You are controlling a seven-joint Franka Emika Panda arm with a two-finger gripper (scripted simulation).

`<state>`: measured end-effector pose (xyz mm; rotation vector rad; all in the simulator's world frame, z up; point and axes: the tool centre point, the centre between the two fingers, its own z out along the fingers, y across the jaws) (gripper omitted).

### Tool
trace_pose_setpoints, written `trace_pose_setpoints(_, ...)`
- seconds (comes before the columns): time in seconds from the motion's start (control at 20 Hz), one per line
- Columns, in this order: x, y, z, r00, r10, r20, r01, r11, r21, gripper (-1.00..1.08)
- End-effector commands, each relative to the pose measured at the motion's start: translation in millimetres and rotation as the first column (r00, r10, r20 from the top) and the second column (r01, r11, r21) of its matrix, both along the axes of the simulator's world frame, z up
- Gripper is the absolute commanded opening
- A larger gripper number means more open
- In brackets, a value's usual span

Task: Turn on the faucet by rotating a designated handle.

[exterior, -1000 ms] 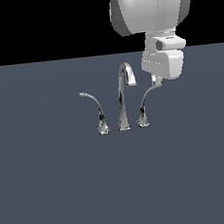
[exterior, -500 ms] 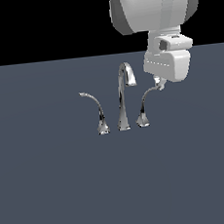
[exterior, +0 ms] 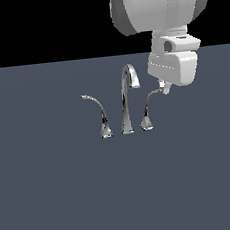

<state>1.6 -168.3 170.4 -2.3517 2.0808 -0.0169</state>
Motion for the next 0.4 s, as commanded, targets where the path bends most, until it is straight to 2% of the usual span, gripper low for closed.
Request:
trace_pose_setpoints(0.0, -6, 16, 0, 1.000, 0.011, -0.005, -0.011, 1.000, 0.005, -1.00)
trace_pose_setpoints(0.35, -19, 36, 0, 1.000, 0.012, -0.008, -0.012, 1.000, 0.006, -1.00)
